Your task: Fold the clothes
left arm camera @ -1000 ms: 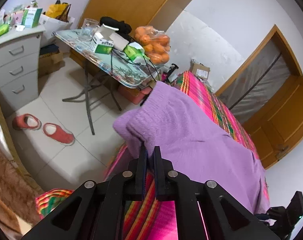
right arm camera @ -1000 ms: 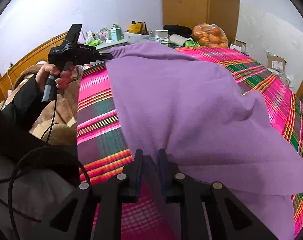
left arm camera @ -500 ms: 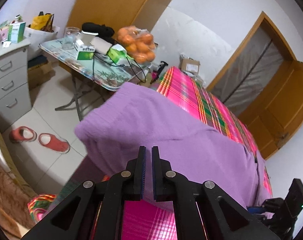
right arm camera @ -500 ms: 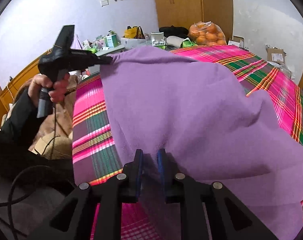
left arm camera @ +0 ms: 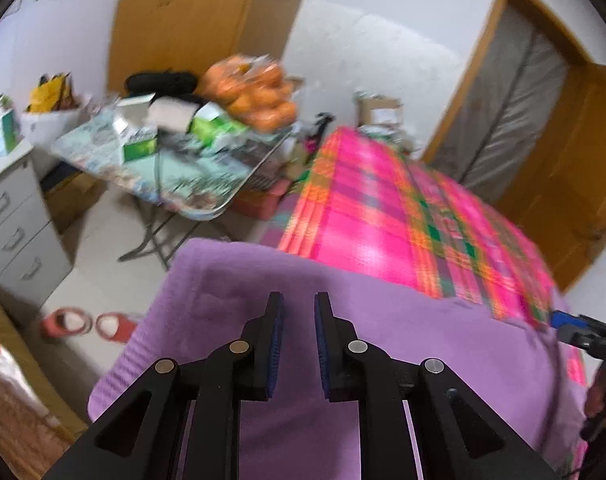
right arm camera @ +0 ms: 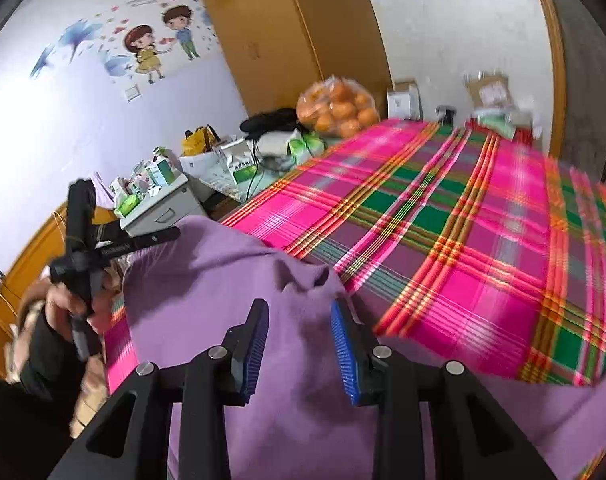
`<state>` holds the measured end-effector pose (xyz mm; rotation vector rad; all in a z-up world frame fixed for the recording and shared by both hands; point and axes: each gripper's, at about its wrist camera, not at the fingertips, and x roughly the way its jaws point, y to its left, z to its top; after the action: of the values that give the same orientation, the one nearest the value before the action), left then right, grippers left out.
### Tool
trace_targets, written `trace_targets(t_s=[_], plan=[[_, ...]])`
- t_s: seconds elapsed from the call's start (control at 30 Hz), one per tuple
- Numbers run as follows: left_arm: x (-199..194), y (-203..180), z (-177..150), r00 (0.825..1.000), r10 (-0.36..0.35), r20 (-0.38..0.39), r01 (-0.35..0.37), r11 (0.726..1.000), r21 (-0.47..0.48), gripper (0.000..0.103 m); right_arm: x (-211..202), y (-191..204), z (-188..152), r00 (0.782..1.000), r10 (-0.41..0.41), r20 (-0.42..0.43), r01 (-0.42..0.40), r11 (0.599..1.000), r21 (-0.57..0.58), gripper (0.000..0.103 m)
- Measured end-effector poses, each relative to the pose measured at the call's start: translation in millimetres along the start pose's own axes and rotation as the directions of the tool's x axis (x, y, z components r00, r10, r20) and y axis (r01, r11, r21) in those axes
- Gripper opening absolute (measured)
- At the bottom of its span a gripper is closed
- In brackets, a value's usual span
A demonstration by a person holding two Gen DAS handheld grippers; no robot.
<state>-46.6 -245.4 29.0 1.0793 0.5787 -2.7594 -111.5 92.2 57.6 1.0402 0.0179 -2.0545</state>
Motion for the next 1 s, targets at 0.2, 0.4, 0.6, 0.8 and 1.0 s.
trace_targets(t_s=[0.2,0.4,0.6,0.8,1.0], plan=[[16,15,-4,1.000,-0.008,-0.026,0.007,0.999,-0.049,0.016,46,-25,23,0.984,0.129,-0.124,-0.115,0.987,0.112,0.033],[16,19,-6,0.999,-0.042,-0.019,0.041,0.996,-0.078,0.016,87,-36,32,0.944,0.213,-0.253,-0.160,0.963,0.215,0.033],[16,21,-6,0.998,-0.059,-0.016,0.058,0.994,-0.092,0.016,110,-53,36,0.934,0.243,-0.262,-0.151,0.933,0.327,0.027],[15,22,-6,0.998,-0.066,-0.016,0.064,0.993,-0.099,0.016,104,-56,44,0.951,0.225,-0.212,-0.161,0.945,0.283,0.005],[15,22,-6,0.998,-0.064,-0.017,0.062,0.994,-0.095,0.016,100,-76,46,0.949,0.248,-0.194,-0.175,0.928,0.330,0.008]])
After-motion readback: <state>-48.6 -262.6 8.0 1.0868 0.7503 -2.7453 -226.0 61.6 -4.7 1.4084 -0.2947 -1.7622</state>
